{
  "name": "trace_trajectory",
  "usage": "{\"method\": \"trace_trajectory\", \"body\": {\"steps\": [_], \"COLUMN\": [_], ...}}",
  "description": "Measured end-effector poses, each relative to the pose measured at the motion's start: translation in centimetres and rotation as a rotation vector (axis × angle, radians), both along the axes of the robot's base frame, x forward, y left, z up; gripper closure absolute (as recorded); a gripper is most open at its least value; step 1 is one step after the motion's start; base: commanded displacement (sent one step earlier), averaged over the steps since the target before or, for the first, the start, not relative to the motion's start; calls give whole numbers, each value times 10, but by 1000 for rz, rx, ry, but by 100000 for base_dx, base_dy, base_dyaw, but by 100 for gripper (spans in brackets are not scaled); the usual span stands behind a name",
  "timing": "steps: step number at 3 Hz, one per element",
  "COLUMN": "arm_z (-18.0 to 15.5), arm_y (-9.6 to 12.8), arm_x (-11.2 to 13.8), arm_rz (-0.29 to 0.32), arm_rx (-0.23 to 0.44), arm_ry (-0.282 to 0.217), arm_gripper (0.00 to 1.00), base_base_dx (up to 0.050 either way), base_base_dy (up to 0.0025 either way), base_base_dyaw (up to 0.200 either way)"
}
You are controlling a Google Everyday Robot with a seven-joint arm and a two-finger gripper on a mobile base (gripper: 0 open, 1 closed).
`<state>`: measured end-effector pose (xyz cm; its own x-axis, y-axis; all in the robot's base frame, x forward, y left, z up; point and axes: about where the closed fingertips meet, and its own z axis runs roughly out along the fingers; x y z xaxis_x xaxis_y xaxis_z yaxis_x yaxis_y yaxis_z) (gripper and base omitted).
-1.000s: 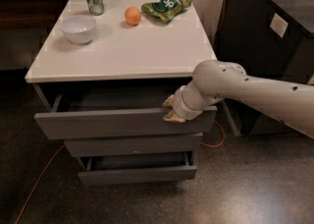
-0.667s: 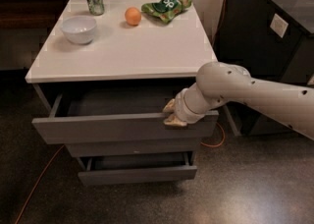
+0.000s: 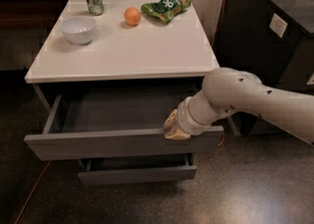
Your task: Place orange into top drawer
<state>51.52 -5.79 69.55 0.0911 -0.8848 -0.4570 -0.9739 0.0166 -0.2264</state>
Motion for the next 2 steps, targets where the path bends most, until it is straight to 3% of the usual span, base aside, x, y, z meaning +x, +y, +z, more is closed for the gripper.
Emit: {"method": "trace_trajectory", "body": {"steps": [2], "arm_z": [-5], "arm_y": [3], "arm_x": [-17], "arm_rz": [6], "arm_rx": [8], "arm_ry": [6], "arm_gripper": [100], "base_base_dx": [0], "base_base_dy": [0], "base_base_dyaw": [0]}}
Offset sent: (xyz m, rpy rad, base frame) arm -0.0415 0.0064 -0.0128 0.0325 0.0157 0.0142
